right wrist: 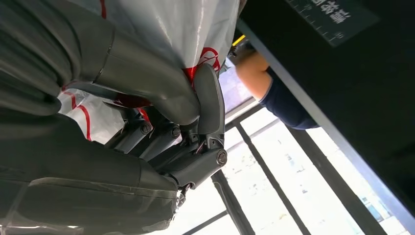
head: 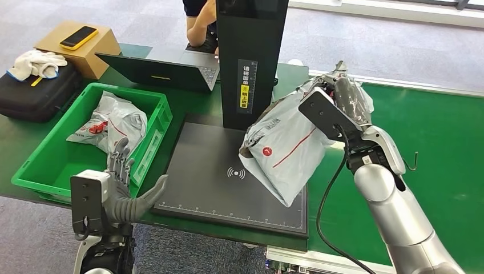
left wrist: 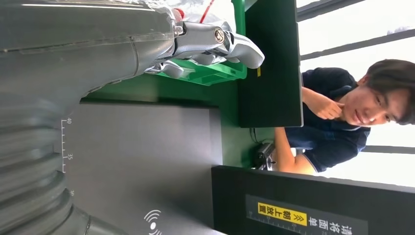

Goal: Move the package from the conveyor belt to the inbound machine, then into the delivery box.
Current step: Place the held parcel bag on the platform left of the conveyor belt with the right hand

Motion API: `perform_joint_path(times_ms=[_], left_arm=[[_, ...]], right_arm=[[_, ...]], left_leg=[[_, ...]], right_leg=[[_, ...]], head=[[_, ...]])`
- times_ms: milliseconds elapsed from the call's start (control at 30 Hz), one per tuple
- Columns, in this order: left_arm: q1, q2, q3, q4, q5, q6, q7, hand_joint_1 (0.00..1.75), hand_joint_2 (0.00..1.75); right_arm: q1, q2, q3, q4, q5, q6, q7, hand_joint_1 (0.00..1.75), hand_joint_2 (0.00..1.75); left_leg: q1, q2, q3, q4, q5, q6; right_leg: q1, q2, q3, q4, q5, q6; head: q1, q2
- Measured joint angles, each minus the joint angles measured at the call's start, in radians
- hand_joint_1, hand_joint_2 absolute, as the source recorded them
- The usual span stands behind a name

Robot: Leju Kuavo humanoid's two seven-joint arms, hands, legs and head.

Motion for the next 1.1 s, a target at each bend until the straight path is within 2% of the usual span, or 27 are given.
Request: perform_joint_path(times_ms=[200,300,600,833,867,967,1000,1100], left_arm=[[-0.007,-0.004,0.0,0.003,0.0,-0.008,-0.003,0.0,1.75],[-0.017,-0.005,-0.004,0.01,0.004,-0.018,-0.007,0.0,1.75],[-0.037,-0.015,-0.023,0.027,0.01,-0.038,0.005,0.0,1.75],[-0.046,-0.016,-0.029,0.04,0.014,-0.051,0.009,0.0,1.75],[-0.046,-0.016,-0.029,0.042,0.015,-0.052,0.009,0.0,1.75],[-0.051,-0.017,-0.029,0.046,0.015,-0.06,0.009,0.0,1.75],[-0.054,-0.017,-0.029,0.048,0.015,-0.063,0.01,0.0,1.75],[-0.06,-0.021,-0.029,0.053,0.014,-0.069,0.013,0.0,1.75]], right_arm=[[-0.005,0.027,0.009,0.0,0.011,0.029,-0.002,1.75,1.75],[-0.013,0.052,0.045,0.044,0.017,0.055,-0.006,1.75,1.75],[-0.104,0.181,0.222,0.425,-0.043,0.085,-0.037,1.75,1.75],[-0.143,0.271,0.307,0.655,-0.092,0.091,-0.039,1.74,1.75],[-0.145,0.28,0.315,0.677,-0.095,0.089,-0.038,1.58,1.75],[-0.155,0.299,0.332,0.729,-0.105,0.083,-0.029,0.28,1.75],[-0.158,0.303,0.337,0.743,-0.108,0.081,-0.026,0.0,1.75],[-0.163,0.311,0.342,0.769,-0.127,0.07,-0.022,0.0,1.75]], left_leg=[[0.0,0.0,0.0,0.0,0.0,0.0],[0.0,0.0,0.0,0.0,0.0,0.0],[0.0,0.0,0.0,0.0,0.001,-0.001],[0.0,0.0,-0.001,0.0,0.001,-0.001],[0.0,0.0,-0.001,0.0,0.001,-0.001],[0.0,0.0,-0.001,0.0,0.001,-0.001],[0.0,0.0,-0.001,0.0,0.001,-0.001],[0.0,0.0,-0.001,0.0,0.001,-0.001]], right_leg=[[0.0,0.0,0.0,0.0,0.0,0.0],[0.0,0.0,0.0,0.0,0.0,0.0],[0.0,0.0,-0.001,0.002,0.0,0.0],[0.0,0.0,-0.002,0.002,0.0,-0.001],[0.0,0.0,-0.002,0.002,0.0,-0.001],[0.0,0.0,-0.002,0.002,0.0,-0.001],[0.0,0.0,-0.002,0.002,0.0,0.0],[0.0,0.0,-0.002,0.002,0.0,0.0]], head=[[0.0,0.0],[0.0,0.0],[0.0,0.0],[0.0,0.0],[0.0,0.0],[0.0,0.0],[0.0,0.0],[0.0,0.0]])
